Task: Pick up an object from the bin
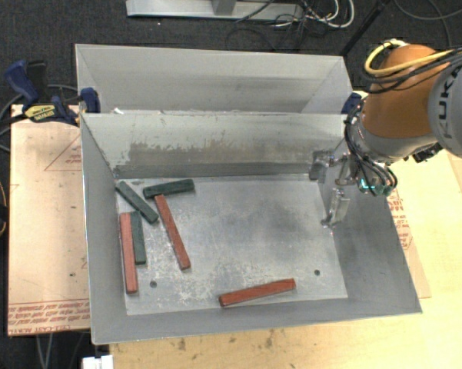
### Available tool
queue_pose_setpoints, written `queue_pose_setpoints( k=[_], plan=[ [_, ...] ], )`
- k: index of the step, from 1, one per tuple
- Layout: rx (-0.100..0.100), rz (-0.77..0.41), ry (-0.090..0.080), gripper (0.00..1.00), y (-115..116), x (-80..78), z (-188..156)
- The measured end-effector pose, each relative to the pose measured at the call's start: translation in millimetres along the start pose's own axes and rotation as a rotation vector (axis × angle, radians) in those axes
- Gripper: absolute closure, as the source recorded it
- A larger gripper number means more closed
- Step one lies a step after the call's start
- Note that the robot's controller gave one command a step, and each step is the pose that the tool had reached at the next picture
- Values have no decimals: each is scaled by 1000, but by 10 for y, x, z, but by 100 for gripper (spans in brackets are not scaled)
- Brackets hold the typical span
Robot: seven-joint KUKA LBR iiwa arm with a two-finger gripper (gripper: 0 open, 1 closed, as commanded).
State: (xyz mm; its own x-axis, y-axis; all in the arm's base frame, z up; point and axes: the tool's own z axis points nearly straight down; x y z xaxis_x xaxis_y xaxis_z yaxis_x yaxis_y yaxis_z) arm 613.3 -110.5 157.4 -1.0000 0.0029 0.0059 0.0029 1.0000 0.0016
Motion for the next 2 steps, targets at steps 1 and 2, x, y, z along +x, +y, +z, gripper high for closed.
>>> queue_pose_setpoints(
  k=[1,2],
  plan=[
    [-3,-90,7,0,401,801,838],
    [1,-91,-6,100,381,753,791]
  ],
)
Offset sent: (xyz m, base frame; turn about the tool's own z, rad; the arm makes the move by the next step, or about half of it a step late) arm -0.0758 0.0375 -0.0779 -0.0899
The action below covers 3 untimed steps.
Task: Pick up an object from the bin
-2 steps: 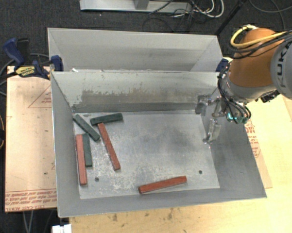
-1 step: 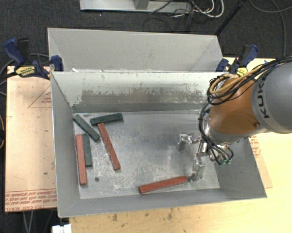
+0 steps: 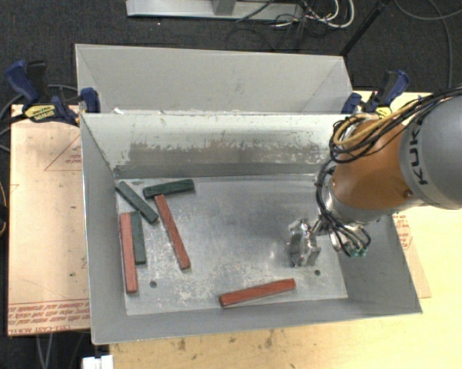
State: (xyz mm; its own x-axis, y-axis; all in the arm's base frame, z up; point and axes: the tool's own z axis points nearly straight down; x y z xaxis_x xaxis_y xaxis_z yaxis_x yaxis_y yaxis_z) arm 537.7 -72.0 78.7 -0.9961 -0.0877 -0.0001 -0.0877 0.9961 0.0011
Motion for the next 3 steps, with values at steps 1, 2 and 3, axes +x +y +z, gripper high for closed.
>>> queue_pose_setpoints(
  k=[1,2,3],
  plan=[
    [0,0,0,0,1,0,0],
    [-2,-105,0,0,533,267,-293],
    [3,-168,-18,0,668,476,67]
  ],
)
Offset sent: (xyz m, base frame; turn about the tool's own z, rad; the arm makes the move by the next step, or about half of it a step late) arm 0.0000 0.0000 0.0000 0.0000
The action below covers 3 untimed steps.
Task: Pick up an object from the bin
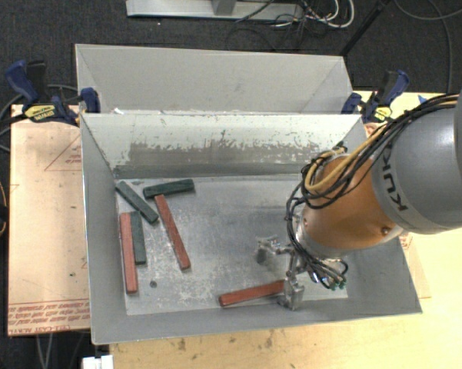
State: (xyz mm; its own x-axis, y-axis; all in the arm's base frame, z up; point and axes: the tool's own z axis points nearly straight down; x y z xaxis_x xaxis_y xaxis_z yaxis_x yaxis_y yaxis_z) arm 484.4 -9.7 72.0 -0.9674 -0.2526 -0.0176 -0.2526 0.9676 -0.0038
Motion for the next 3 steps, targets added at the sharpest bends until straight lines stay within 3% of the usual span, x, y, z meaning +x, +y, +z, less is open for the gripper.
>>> queue_pose_setpoints(
  k=[1,2,3],
  plan=[
    [-4,-2,13,100,13,36,17],
    [-1,-2,-3,0,7,-8,10],
    [-3,-2,9,100,13,24,16]
  ],
)
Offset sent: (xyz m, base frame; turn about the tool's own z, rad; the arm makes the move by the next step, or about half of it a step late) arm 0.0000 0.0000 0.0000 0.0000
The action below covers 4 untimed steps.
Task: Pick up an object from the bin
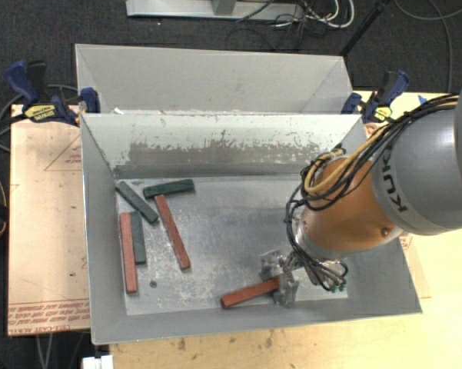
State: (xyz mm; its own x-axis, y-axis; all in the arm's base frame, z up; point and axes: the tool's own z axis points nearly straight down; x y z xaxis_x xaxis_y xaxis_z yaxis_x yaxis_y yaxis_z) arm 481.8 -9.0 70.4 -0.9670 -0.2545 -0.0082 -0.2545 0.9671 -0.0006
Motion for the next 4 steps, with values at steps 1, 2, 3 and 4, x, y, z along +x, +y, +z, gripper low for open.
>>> queue_pose_setpoints(
  k=[1,2,3,4],
  plan=[
    [1,-173,-2,100,141,-32,-1177],
    [-2,-172,5,0,141,-16,-1144],
    [0,-429,-6,0,683,-226,-76],
    [0,-431,-4,0,841,-297,-11]
  ],
)
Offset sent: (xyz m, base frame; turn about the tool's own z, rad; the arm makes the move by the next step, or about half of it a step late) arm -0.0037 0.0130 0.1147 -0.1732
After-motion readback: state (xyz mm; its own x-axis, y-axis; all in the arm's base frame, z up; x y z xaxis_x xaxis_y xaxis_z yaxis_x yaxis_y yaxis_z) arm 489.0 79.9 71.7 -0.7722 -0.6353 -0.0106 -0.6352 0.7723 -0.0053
